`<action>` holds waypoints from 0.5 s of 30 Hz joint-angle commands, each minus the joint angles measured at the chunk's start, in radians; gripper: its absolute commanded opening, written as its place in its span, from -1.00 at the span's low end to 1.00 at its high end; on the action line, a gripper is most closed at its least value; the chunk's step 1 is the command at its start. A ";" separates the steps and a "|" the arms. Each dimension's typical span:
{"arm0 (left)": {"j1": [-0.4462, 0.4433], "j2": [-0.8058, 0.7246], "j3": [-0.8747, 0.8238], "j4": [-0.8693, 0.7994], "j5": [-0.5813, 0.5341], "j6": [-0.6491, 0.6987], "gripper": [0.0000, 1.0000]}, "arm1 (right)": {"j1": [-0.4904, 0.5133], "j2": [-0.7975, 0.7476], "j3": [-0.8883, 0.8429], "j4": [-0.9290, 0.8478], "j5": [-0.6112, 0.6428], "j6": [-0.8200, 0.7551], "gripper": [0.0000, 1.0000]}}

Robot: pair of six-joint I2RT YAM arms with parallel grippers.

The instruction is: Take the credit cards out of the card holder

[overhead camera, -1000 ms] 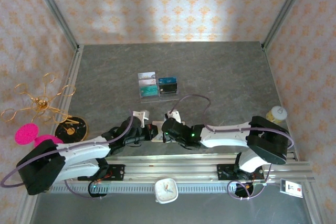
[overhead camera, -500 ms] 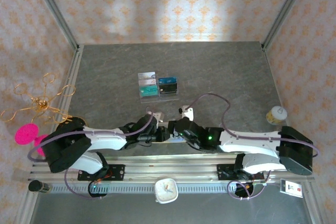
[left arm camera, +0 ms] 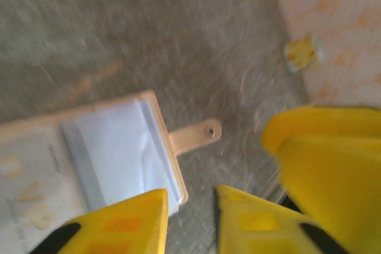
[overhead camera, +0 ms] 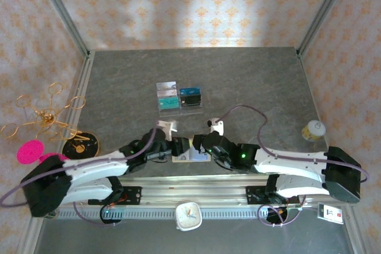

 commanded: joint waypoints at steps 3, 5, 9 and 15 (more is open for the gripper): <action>0.102 -0.030 -0.069 -0.085 -0.033 0.032 -0.78 | -0.075 0.143 0.055 0.104 -0.308 -0.019 -0.41; 0.102 0.003 -0.059 -0.062 -0.020 0.051 -0.85 | -0.093 0.206 0.075 0.117 -0.382 -0.007 -0.44; 0.105 0.072 -0.056 -0.022 -0.010 0.074 -1.00 | -0.108 0.272 0.087 0.133 -0.439 0.013 -0.49; 0.106 0.130 -0.068 0.002 -0.004 0.077 -1.00 | -0.151 0.321 0.059 0.141 -0.468 0.047 -0.54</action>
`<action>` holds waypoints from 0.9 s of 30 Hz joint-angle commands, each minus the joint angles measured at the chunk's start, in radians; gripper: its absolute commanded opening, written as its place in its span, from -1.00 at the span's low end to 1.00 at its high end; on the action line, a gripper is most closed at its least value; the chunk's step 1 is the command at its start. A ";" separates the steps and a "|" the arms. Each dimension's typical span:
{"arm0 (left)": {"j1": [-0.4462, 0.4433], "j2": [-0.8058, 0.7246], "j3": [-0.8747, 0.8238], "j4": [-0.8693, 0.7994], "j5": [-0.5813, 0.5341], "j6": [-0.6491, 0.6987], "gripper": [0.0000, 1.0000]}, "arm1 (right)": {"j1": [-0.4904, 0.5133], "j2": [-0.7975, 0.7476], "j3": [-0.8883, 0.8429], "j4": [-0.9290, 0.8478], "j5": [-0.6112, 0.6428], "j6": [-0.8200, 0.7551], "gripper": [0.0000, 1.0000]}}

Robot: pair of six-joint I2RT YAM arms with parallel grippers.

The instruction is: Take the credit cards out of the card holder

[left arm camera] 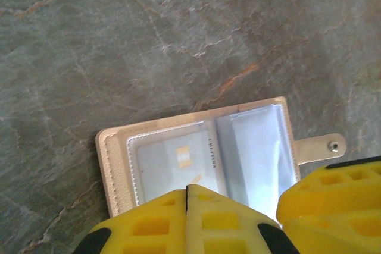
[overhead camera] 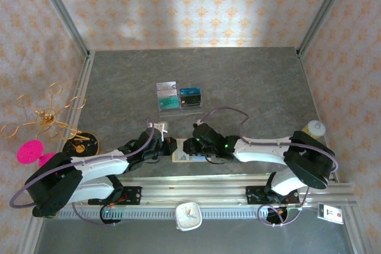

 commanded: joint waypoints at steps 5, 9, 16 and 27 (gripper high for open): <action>0.005 0.051 -0.029 0.054 0.010 0.021 -1.00 | -0.028 0.046 0.003 0.041 -0.053 0.019 -0.54; 0.004 0.074 -0.038 0.056 0.004 0.021 -1.00 | -0.029 0.081 0.012 0.041 -0.067 0.012 -0.55; 0.005 0.099 -0.055 0.047 0.004 0.011 -1.00 | -0.035 0.099 0.002 -0.006 -0.017 0.024 -0.56; 0.002 0.103 -0.079 0.053 0.012 0.008 -1.00 | -0.045 0.156 -0.002 0.055 -0.068 0.034 -0.69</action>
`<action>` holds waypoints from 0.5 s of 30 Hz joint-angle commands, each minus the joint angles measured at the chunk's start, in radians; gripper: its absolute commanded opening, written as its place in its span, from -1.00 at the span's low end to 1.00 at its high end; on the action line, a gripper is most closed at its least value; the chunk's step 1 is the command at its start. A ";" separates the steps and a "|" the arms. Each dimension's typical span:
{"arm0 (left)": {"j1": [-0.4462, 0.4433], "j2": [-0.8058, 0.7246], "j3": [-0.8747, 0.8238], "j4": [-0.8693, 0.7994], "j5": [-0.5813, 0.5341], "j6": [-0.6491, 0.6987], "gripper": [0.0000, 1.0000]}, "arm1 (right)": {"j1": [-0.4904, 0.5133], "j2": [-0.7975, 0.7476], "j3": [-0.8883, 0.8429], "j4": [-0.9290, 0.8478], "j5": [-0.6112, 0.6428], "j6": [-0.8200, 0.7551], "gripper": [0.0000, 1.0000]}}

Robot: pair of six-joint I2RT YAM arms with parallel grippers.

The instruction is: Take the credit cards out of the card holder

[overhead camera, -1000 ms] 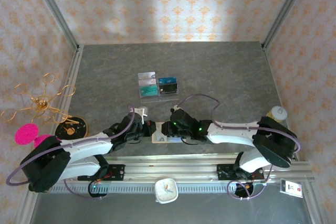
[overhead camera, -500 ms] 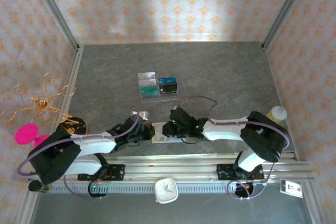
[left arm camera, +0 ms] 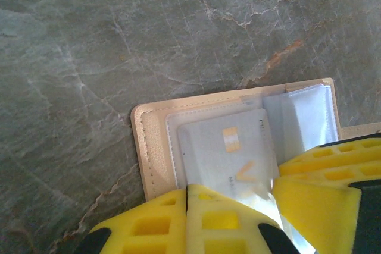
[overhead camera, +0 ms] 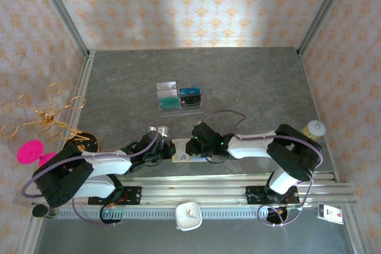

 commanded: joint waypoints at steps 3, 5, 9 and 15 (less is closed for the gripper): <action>-0.003 0.029 -0.033 -0.018 0.015 0.006 -1.00 | -0.008 0.031 -0.003 0.051 -0.032 0.012 -0.78; -0.006 0.033 -0.033 -0.013 0.019 0.008 -1.00 | -0.008 0.028 -0.003 0.056 -0.035 0.011 -0.94; -0.005 0.016 -0.034 -0.020 0.013 0.006 -1.00 | -0.012 -0.030 -0.037 0.019 0.037 0.035 -1.00; -0.003 -0.010 -0.021 -0.044 0.004 0.020 -1.00 | -0.021 -0.140 -0.095 -0.054 0.112 0.065 -1.00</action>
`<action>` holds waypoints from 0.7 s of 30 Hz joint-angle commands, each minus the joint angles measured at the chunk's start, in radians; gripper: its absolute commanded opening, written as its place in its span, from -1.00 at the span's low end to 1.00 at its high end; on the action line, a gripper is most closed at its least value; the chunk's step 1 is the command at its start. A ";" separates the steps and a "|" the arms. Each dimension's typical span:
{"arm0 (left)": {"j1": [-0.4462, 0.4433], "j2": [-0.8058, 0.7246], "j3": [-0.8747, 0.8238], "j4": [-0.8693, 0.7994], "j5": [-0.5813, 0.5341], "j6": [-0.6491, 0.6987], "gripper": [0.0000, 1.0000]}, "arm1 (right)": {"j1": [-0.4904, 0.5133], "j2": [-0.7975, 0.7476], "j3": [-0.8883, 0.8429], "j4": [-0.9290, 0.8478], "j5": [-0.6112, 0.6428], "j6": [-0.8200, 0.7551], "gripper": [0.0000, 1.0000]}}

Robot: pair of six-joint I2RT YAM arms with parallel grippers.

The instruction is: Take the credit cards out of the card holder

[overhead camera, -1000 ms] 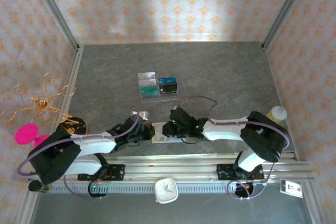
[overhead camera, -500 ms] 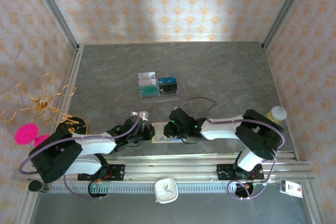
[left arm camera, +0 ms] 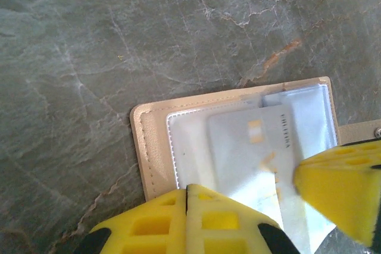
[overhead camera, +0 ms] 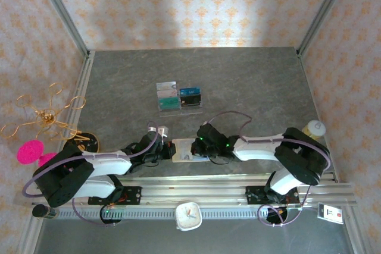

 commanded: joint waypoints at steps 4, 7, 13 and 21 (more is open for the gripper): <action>-0.001 -0.058 0.018 -0.100 0.003 0.032 -1.00 | -0.006 -0.052 -0.029 -0.067 0.075 0.014 -1.00; -0.006 -0.114 0.057 -0.127 0.011 0.032 -1.00 | -0.006 -0.027 -0.026 -0.056 0.058 0.008 -1.00; -0.076 -0.071 0.132 -0.130 0.008 0.038 -1.00 | -0.006 -0.005 -0.034 -0.024 0.045 -0.001 -1.00; -0.091 0.064 0.105 -0.008 0.043 0.018 -1.00 | -0.007 -0.004 -0.053 -0.003 0.041 -0.002 -1.00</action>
